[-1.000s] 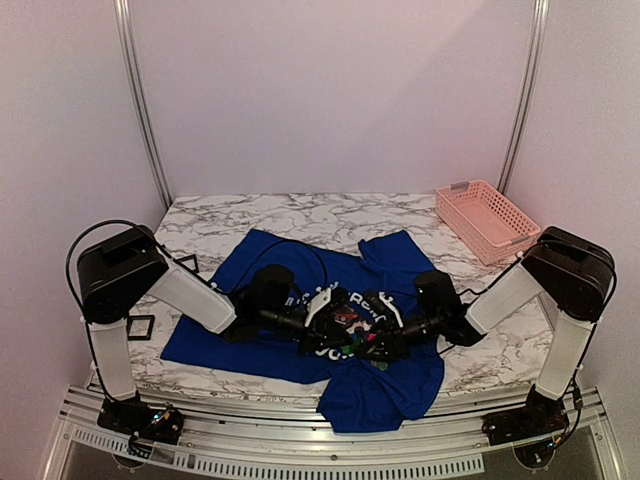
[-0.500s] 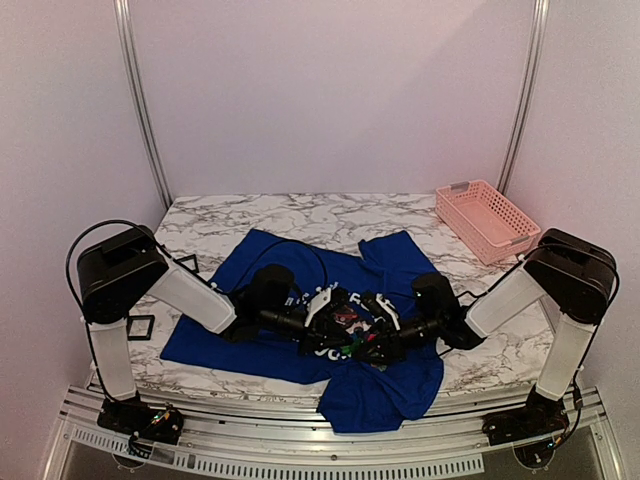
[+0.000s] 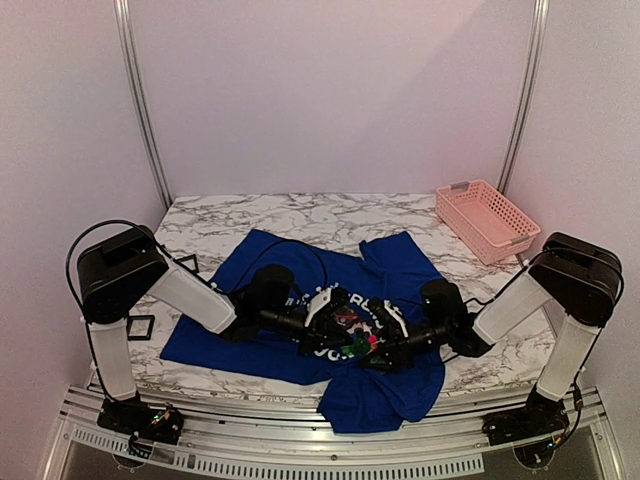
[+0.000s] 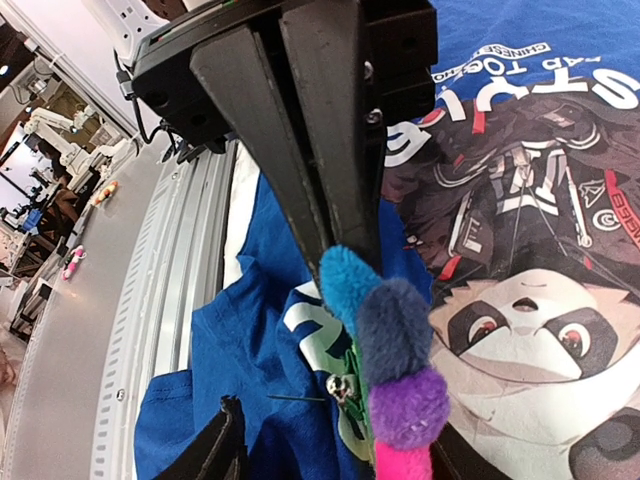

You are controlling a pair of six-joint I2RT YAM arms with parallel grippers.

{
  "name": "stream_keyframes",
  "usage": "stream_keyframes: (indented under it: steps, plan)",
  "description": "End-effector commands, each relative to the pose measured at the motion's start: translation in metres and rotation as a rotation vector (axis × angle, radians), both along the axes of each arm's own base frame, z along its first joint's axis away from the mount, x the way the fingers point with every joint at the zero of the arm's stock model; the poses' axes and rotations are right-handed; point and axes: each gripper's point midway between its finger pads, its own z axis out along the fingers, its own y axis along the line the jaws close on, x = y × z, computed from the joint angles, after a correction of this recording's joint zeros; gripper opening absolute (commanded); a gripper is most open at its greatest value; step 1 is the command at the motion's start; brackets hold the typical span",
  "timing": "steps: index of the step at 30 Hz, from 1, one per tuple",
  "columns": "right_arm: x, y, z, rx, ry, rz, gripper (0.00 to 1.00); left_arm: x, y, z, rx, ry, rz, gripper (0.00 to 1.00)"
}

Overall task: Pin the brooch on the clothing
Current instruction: Pin the clothing with brooches onto the flattened clothing.

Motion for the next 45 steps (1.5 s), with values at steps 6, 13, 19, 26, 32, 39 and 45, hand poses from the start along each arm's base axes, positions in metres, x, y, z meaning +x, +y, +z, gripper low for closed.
stream_keyframes:
  steps: [6, 13, 19, 26, 32, 39, 45]
  plan:
    - [0.001, 0.004, -0.015, -0.036, 0.061, 0.028, 0.46, 0.001, 0.002, -0.003, 0.002, 0.003, -0.005, 0.00]
    - [0.007, 0.001, -0.015, -0.031, 0.075, 0.008, 0.41, 0.003, 0.001, -0.003, 0.004, 0.008, -0.005, 0.00]
    - [0.009, 0.002, -0.014, -0.031, 0.083, 0.000, 0.45, 0.003, 0.001, -0.004, 0.007, 0.011, -0.005, 0.00]
    - [0.012, 0.003, -0.014, -0.030, 0.092, -0.003, 0.39, 0.002, 0.001, -0.003, 0.004, 0.009, -0.007, 0.00]
    - [0.018, 0.003, -0.013, -0.024, 0.105, -0.016, 0.35, 0.002, 0.001, -0.004, 0.004, 0.008, -0.007, 0.00]
    - [0.024, 0.000, -0.015, -0.027, 0.121, -0.039, 0.30, 0.002, 0.001, -0.003, 0.003, 0.008, -0.006, 0.00]
    - [0.028, -0.001, -0.017, -0.037, 0.128, -0.063, 0.28, 0.002, 0.001, -0.003, 0.001, 0.008, -0.009, 0.00]
